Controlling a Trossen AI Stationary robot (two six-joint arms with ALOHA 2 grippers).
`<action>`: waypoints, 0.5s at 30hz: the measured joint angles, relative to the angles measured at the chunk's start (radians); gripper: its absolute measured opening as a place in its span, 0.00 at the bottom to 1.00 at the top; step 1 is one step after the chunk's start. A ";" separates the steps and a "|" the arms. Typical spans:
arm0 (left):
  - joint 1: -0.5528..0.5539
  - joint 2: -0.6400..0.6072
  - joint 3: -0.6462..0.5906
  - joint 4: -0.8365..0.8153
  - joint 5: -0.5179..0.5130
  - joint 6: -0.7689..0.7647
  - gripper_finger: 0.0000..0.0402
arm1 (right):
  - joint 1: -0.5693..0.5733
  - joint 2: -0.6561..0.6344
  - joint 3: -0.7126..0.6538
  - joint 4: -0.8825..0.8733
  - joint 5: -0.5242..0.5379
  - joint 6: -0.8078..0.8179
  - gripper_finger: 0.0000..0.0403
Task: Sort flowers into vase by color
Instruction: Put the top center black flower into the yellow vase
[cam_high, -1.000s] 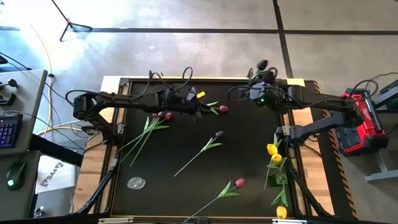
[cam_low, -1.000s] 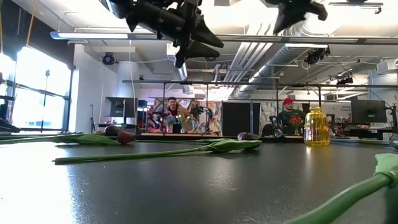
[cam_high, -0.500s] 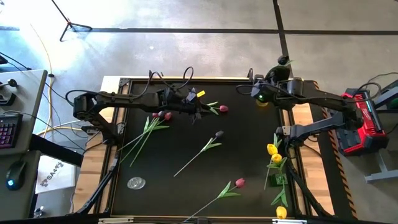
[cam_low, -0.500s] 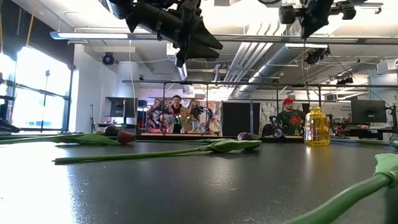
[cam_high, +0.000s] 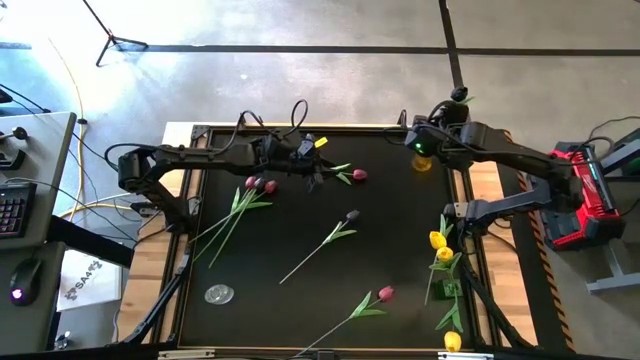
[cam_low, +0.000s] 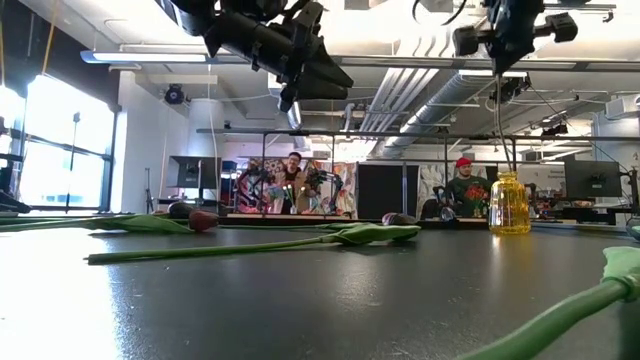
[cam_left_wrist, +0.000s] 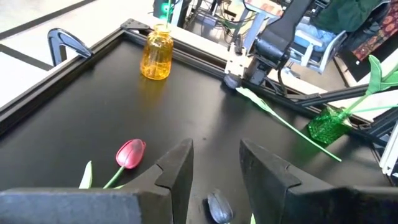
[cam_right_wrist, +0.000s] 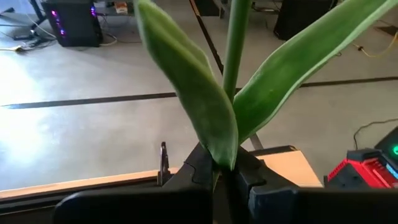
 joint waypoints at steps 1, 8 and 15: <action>0.000 0.000 0.000 0.000 0.000 0.000 0.29 | -0.008 0.000 -0.013 0.017 -0.009 0.000 0.00; 0.000 0.000 0.000 -0.004 -0.004 -0.019 0.29 | -0.080 0.000 -0.085 0.099 -0.129 0.004 0.05; 0.000 0.000 0.000 -0.043 -0.040 -0.046 0.29 | -0.126 0.000 -0.088 0.098 -0.210 -0.032 0.19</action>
